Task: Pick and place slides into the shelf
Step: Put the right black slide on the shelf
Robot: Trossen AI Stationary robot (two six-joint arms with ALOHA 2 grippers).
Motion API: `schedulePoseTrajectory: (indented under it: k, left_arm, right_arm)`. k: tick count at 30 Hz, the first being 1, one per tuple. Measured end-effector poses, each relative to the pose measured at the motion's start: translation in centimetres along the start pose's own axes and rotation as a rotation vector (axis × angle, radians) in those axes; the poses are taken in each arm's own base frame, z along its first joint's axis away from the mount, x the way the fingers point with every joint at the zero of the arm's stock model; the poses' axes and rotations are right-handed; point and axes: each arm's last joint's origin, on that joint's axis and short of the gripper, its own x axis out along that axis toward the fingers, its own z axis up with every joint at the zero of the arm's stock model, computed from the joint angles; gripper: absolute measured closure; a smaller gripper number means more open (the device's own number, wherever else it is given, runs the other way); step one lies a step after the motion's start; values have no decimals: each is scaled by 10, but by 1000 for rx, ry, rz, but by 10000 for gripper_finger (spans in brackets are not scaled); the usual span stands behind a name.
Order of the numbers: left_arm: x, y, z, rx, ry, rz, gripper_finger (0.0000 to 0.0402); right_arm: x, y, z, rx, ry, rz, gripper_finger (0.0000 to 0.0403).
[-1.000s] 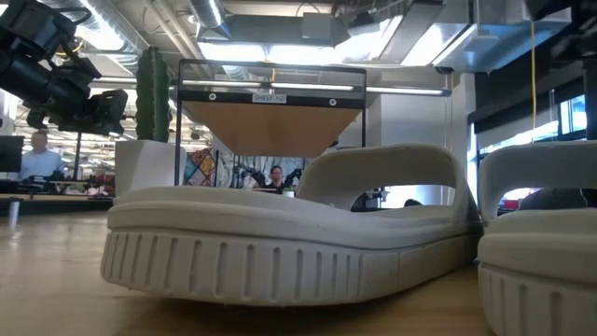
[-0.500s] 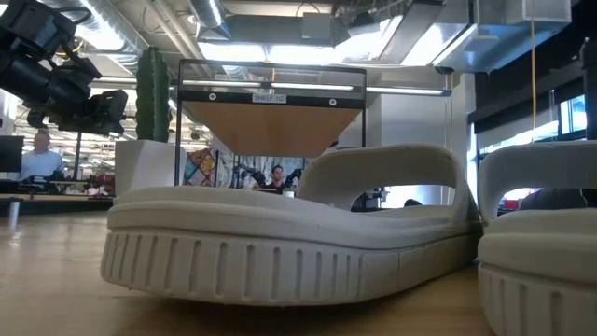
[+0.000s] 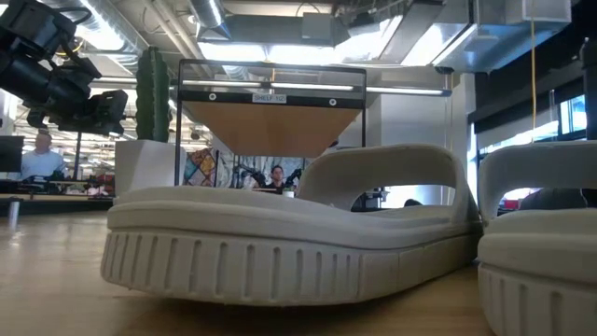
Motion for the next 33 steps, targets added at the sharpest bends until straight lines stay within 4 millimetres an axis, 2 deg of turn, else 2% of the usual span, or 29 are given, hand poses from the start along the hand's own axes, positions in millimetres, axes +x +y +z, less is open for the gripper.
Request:
schedulePoseTrajectory:
  k: [9,19,23,29,33]
  left_arm:
    - [0,0,0,0,0,0,254]
    - [0,0,0,0,0,0,254]
    - [0,0,0,0,0,0,254]
    - [0,0,0,0,0,0,254]
    - [0,0,0,0,1,0,254]
  right_arm:
    - [14,10,0,-2,49,-20,337]
    - [14,17,2,2,32,50,332]
    - [11,18,2,1,30,59,304]
    - [11,18,2,1,37,61,240]
    - [9,18,-2,7,214,94,209]
